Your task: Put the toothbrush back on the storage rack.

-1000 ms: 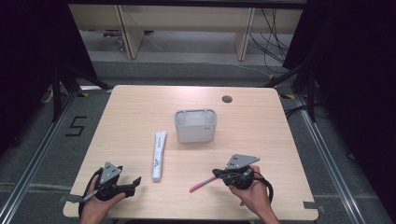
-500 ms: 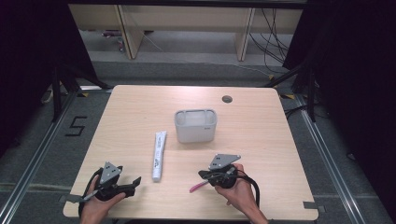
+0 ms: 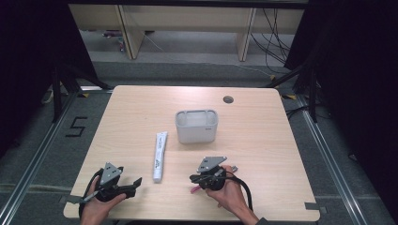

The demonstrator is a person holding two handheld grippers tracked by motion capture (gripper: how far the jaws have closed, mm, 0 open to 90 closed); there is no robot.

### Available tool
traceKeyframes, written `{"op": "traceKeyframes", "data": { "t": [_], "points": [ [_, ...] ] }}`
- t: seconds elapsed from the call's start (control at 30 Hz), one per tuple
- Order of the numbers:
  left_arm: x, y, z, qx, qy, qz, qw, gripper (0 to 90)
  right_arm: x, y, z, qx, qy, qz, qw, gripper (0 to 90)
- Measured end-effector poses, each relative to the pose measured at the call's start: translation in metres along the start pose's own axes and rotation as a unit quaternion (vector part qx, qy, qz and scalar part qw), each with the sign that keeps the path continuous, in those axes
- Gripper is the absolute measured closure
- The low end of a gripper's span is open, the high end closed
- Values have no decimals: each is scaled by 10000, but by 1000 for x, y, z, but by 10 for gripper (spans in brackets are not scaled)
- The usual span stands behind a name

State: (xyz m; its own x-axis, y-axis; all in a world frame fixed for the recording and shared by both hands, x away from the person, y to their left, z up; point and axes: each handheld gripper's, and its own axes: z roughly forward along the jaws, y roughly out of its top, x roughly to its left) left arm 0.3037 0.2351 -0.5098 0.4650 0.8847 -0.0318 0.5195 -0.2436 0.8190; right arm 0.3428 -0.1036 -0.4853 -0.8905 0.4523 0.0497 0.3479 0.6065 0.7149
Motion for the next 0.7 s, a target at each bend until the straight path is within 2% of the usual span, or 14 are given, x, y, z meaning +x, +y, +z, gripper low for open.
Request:
{"op": "traceKeyframes", "data": {
  "t": [0.07, 0.1, 0.23, 0.37, 0.53, 0.6, 0.7],
  "points": [
    [0, 0, 0, -4, -3, 7, 10000, 161, 1, -1, 3, 38, 9, 27, 10000, 900],
    [0, 0, 0, -6, -5, 8, 10000, 161, 2, 0, 3, 148, 16, 29, 9999, 900],
    [0, 0, 0, 13, -6, 12, 10000, 161, 4, -1, 8, 150, 50, -42, 9999, 900],
    [0, 0, 0, 11, -4, 14, 10000, 161, 5, -2, 11, 341, 118, 3, 9993, 900],
    [0, 0, 0, 13, -4, 14, 10000, 161, 6, -5, 15, 336, 124, 24, 9994, 900],
    [0, 0, 0, 12, -10, 17, 10000, 160, 6, -5, 13, 400, 121, -39, 9991, 900],
    [0, 0, 0, 6, -10, 15, 10000, 161, 7, -6, 16, 360, 129, -69, 9992, 900]
  ]
}}
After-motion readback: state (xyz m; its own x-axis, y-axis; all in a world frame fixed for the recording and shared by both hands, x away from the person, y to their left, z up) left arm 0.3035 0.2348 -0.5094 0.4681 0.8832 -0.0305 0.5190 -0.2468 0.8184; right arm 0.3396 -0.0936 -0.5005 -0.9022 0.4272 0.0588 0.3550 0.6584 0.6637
